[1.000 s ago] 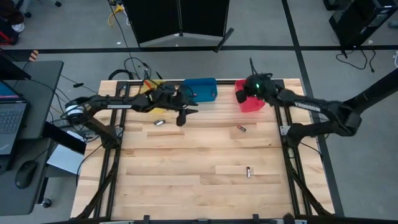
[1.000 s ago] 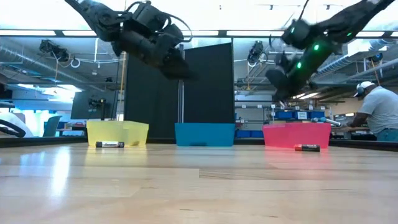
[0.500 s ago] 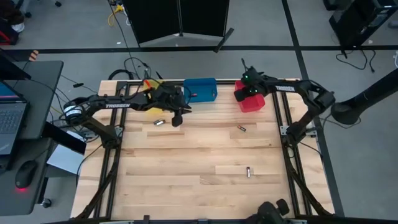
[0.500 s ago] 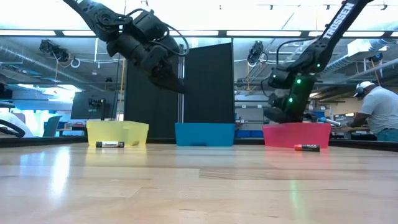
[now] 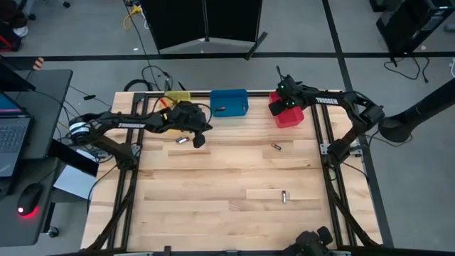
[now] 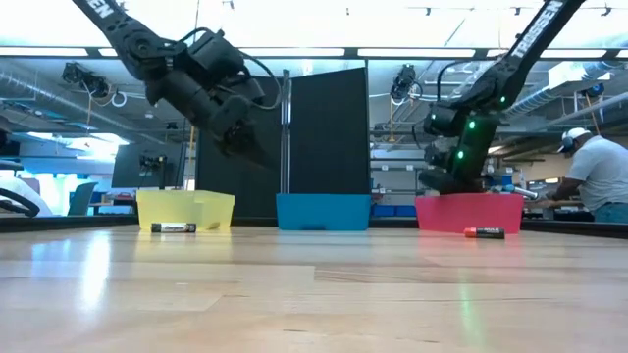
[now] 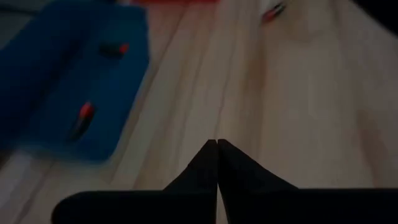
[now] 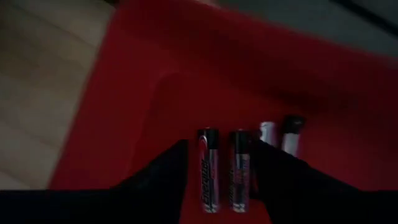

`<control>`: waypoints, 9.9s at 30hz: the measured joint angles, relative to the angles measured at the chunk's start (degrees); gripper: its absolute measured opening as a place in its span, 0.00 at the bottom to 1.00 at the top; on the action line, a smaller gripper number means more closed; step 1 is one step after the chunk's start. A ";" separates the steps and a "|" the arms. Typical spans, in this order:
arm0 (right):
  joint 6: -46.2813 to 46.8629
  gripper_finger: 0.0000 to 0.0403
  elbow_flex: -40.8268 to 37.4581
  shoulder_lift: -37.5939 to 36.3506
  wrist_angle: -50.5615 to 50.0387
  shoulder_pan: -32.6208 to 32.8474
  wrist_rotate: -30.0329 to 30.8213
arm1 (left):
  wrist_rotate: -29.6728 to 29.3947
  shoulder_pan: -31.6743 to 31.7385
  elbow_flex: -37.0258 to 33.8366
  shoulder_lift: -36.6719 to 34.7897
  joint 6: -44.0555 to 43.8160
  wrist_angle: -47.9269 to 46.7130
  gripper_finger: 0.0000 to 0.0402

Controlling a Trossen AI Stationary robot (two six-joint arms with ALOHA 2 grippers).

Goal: Sort batteries
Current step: Put the silver battery into the pink bin, then put the black orange battery into the blue bin

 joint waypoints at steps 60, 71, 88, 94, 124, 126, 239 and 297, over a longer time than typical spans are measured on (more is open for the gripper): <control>-3.11 0.40 1.53 -19.66 -11.07 18.11 4.24 | -13.06 -5.65 -1.98 4.63 -16.18 -32.39 0.18; -5.93 0.34 -8.90 -19.63 7.76 20.63 -17.85 | 1.40 -6.67 -5.66 0.05 -14.79 -4.93 0.11; 5.39 0.38 -23.18 -19.59 64.71 34.41 -19.11 | 13.87 -5.55 -6.28 6.60 -11.54 50.93 0.11; 3.15 0.43 -19.61 -19.61 65.14 37.00 -17.38 | 18.06 -5.26 2.52 12.51 -9.49 51.88 0.11; -3.49 0.16 -18.56 -19.68 67.11 38.59 -16.50 | 26.71 -4.48 19.86 26.41 -14.58 53.33 0.11; -3.64 0.16 -18.56 -19.68 67.11 38.60 -16.28 | 26.71 -4.46 19.86 26.41 -14.56 53.30 0.11; 15.80 0.47 -23.29 -25.10 -4.12 45.46 4.63 | 5.23 -0.46 -4.10 1.27 4.65 29.74 0.39; -10.10 0.14 44.15 27.84 -15.00 17.87 -9.11 | 2.43 -1.57 -4.06 1.30 -2.40 40.33 0.39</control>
